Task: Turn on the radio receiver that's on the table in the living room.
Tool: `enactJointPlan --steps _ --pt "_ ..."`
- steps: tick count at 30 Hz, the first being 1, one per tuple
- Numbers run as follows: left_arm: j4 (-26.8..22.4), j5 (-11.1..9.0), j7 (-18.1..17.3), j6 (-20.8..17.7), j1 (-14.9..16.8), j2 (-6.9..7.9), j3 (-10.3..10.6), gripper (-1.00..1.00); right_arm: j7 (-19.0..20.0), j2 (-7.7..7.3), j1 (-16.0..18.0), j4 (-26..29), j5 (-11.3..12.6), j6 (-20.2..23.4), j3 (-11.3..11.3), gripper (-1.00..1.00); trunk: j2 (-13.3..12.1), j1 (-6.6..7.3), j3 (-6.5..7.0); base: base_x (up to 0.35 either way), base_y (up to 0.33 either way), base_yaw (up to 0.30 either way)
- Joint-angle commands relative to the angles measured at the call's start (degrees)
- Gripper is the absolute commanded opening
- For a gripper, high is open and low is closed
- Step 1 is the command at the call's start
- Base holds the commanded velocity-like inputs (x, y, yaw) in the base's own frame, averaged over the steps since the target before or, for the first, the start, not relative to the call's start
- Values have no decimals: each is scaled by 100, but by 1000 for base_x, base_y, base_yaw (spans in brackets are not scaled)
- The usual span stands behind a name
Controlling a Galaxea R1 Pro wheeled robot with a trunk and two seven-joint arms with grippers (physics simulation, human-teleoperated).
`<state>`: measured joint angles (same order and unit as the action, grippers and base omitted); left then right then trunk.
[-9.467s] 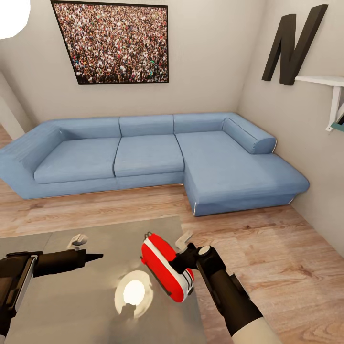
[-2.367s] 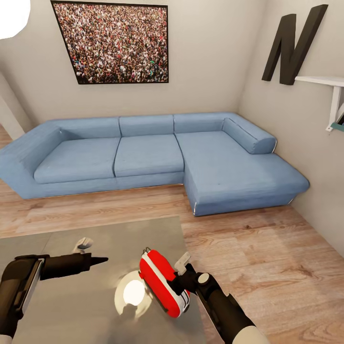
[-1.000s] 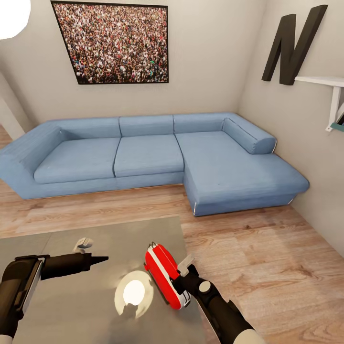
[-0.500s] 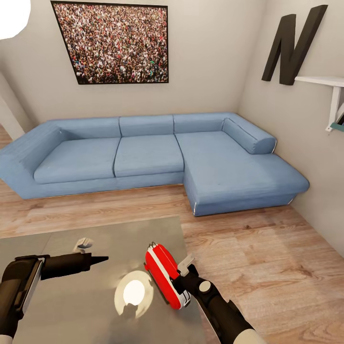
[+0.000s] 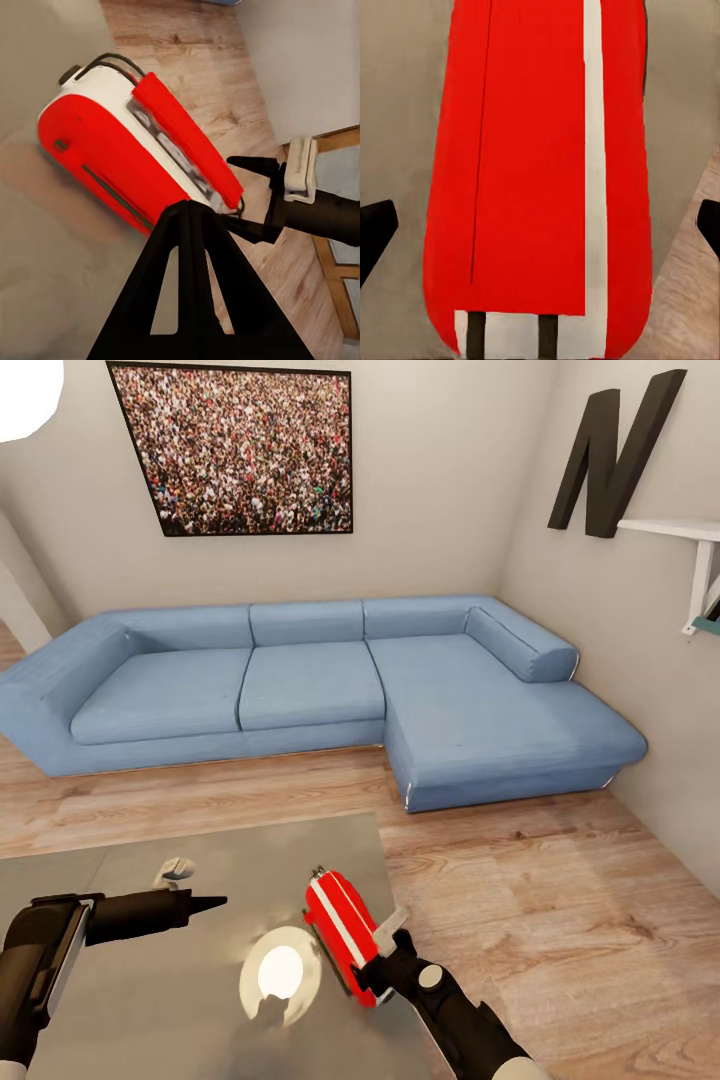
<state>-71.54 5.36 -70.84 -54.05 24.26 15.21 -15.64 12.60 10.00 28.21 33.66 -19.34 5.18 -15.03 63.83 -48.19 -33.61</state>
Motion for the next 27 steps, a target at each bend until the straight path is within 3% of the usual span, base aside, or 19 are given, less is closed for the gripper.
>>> enactJointPlan --steps 1,13,17,25,27 --pt "0 0 0 0 0 0 0 -100 2 0 0 0 0 0 0 100 0 0 0 0 0 0" --pt "0 15 0 -1 0 0 0 -100 76 0 0 84 -33 48 -33 100 0 0 0 0 0 0" --pt "0 17 0 -1 0 0 0 -100 93 0 0 439 -43 132 -62 100 0 0 0 0 0 0" --pt "0 17 0 0 0 0 0 -100 175 0 0 1564 -34 989 -80 100 0 0 0 0 0 0" --pt "0 17 0 -2 0 0 0 -100 217 0 0 2050 -29 1512 -85 100 0 0 0 0 0 0"
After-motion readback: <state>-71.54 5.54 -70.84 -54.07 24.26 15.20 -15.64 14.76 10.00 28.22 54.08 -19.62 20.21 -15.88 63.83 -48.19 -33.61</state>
